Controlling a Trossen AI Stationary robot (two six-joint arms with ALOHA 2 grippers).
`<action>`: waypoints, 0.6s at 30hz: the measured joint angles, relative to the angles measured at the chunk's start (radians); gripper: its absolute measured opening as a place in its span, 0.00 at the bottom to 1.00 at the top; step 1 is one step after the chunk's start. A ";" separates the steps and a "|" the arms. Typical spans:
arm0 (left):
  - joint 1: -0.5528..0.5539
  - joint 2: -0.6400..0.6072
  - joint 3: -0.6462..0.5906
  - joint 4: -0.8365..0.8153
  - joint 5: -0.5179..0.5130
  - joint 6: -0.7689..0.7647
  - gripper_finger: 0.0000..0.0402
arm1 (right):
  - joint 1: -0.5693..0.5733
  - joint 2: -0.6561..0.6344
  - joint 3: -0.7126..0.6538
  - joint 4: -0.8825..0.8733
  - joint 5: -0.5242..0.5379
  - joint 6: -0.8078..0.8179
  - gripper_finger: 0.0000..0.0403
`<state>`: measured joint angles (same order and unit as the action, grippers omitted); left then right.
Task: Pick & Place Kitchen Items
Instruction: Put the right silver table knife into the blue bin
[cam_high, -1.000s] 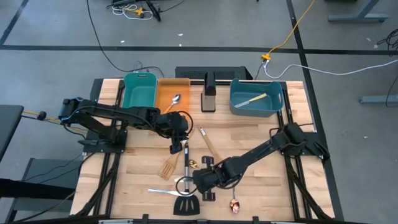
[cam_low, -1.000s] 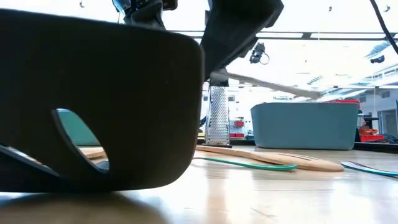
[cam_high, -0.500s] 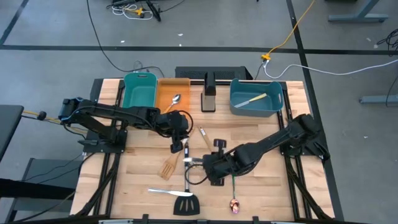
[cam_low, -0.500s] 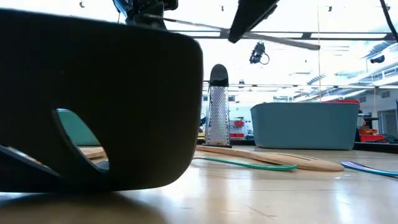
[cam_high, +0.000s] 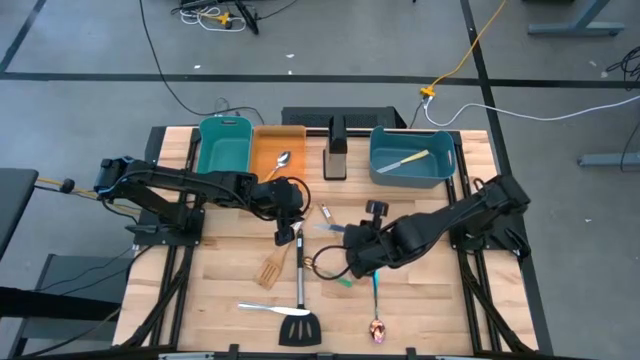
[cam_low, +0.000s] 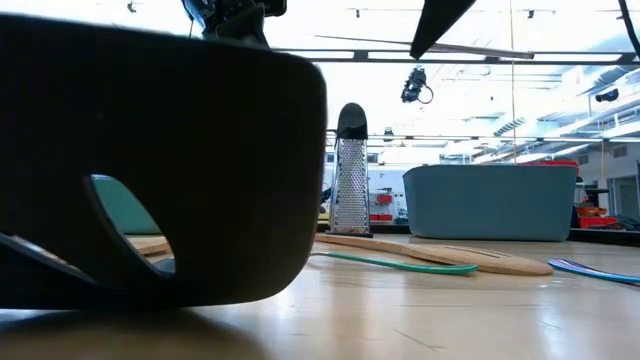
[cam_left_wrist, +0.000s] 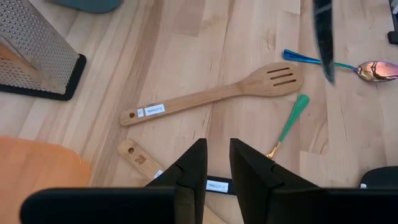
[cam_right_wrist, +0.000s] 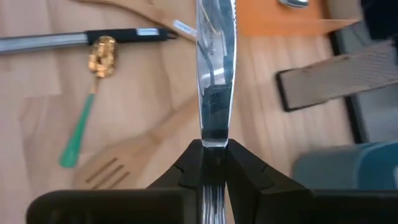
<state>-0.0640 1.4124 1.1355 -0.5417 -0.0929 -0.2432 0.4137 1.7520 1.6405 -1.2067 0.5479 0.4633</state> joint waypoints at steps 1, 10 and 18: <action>0.000 0.000 0.000 0.000 0.000 0.000 0.18 | -0.002 -0.004 0.000 -0.008 0.003 0.000 0.12; 0.000 0.000 0.000 0.025 0.000 -0.002 0.18 | -0.047 -0.034 0.000 -0.108 0.075 0.008 0.12; 0.000 0.000 0.000 0.043 0.000 0.001 0.18 | -0.082 -0.037 0.000 -0.154 0.092 -0.008 0.12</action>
<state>-0.0640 1.4119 1.1355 -0.4990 -0.0929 -0.2424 0.3314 1.7145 1.6405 -1.3610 0.6398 0.4553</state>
